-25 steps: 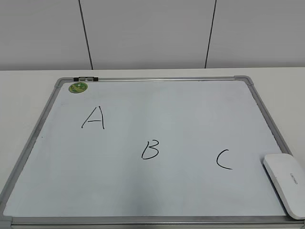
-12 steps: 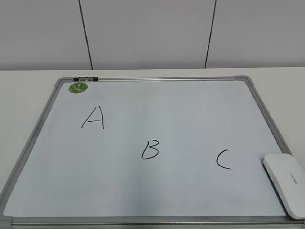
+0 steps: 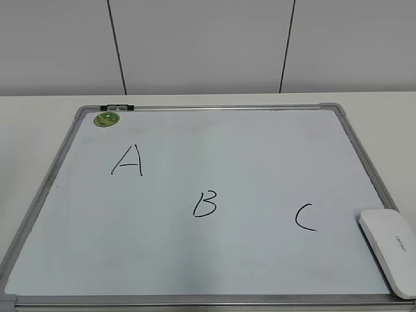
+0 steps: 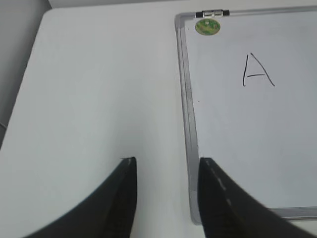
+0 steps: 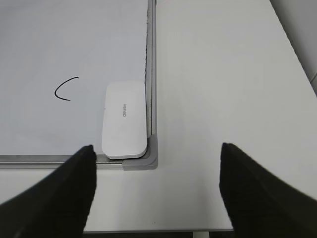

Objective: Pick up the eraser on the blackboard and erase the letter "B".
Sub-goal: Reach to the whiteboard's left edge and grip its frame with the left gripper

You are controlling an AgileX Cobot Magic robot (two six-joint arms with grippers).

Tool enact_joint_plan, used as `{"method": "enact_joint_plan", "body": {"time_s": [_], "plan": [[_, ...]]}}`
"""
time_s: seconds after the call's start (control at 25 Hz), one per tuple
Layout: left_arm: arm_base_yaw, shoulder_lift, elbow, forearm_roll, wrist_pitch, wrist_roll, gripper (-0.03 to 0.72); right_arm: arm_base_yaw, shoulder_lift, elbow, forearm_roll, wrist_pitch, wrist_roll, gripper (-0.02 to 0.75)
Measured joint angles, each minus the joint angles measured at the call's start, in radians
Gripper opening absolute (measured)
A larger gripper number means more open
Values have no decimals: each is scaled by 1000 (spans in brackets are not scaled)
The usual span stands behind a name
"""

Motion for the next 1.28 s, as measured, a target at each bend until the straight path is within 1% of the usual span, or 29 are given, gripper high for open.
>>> {"method": "enact_joint_plan", "body": {"time_s": [0.24,0.56,0.76,0.88,1.04,1.28], "plan": [[0,357,-148,-20,0,0,312,0,0,0,0,0,0,573],[0,800,-469,-34,87,0,312,0,0,0,0,0,0,574],[0,999,-667,-44,164,0,312,0,0,0,0,0,0,573],[0,1093,-751,-64,210,4,312,0,0,0,0,0,0,573],[0,1185,-786,-81,229,13,312,0,0,0,0,0,0,573],[0,1308,-786,-111,233,13,312,0,0,0,0,0,0,574]]}}
